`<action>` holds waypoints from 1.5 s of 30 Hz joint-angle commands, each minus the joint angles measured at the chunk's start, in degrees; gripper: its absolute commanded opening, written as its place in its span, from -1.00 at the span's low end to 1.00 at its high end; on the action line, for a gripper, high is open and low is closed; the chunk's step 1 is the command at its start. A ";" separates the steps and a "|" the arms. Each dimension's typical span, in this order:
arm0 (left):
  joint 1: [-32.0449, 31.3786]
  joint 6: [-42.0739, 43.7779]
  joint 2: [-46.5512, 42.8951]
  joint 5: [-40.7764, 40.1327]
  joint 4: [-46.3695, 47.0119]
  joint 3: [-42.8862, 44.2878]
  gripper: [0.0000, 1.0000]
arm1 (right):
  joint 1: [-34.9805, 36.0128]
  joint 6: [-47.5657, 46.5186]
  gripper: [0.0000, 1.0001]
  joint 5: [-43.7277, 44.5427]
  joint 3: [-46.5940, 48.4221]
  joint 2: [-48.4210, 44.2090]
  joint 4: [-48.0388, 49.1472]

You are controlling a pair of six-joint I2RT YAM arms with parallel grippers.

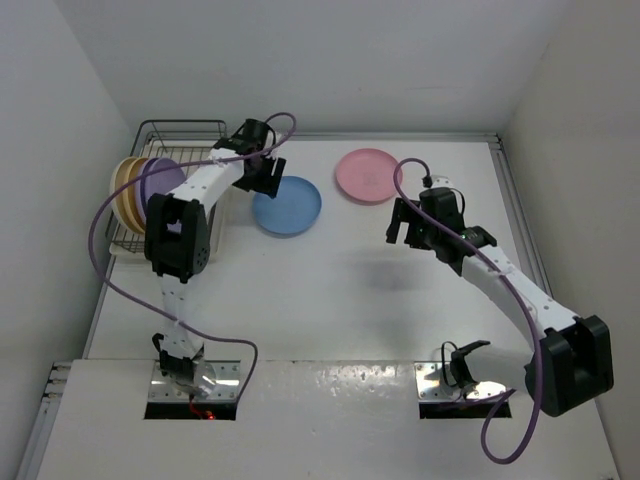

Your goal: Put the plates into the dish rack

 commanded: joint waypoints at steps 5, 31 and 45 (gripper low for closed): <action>2.58 -5.93 7.42 -1.54 -0.48 5.55 0.54 | -0.65 -0.76 1.00 -2.02 -0.29 -1.56 4.29; 2.68 5.56 -10.47 -24.70 1.18 9.85 -1.00 | -0.74 2.31 1.00 0.35 -5.29 -10.51 5.00; -3.57 56.53 -33.86 -73.87 61.65 -30.19 -1.00 | -0.65 -0.06 1.00 -0.97 -2.85 -12.46 3.07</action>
